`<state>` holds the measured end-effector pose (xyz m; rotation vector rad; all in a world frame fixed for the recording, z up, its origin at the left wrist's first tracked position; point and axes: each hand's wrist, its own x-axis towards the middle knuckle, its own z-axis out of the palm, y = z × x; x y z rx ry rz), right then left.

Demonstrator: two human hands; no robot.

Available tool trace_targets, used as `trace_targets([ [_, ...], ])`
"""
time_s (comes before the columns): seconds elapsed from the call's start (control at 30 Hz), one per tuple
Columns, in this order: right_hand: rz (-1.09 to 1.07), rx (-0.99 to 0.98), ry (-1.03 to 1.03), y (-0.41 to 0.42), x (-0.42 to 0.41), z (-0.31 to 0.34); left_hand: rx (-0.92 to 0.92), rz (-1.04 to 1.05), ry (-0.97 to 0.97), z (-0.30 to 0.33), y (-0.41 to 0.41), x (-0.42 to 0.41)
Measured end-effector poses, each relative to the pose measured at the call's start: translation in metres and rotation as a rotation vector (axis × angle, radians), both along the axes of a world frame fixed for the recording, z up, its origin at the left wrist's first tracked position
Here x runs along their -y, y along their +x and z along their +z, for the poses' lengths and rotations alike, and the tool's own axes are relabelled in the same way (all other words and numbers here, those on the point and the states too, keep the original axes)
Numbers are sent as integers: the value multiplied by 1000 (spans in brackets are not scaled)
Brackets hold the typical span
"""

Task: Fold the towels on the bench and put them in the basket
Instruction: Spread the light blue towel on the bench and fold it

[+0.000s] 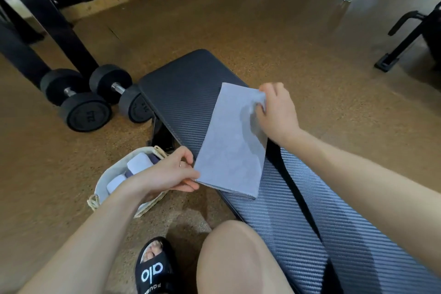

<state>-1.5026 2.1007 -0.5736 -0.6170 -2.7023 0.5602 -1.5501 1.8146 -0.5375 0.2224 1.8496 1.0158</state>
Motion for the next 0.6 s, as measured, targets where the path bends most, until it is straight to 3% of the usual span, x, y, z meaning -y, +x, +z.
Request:
trace_targets([
  [0.1, 338, -15, -58, 65, 49, 6, -23, -52, 51, 2, 3, 0],
  [0.2, 538, 49, 88, 117, 81, 5, -59, -83, 31, -1, 6, -1],
  [0.47, 574, 124, 282, 132, 79, -15, 107, 256, 63, 4, 17, -5],
  [0.6, 615, 135, 354, 126, 78, -9, 44, 148, 101, 13, 20, -3],
])
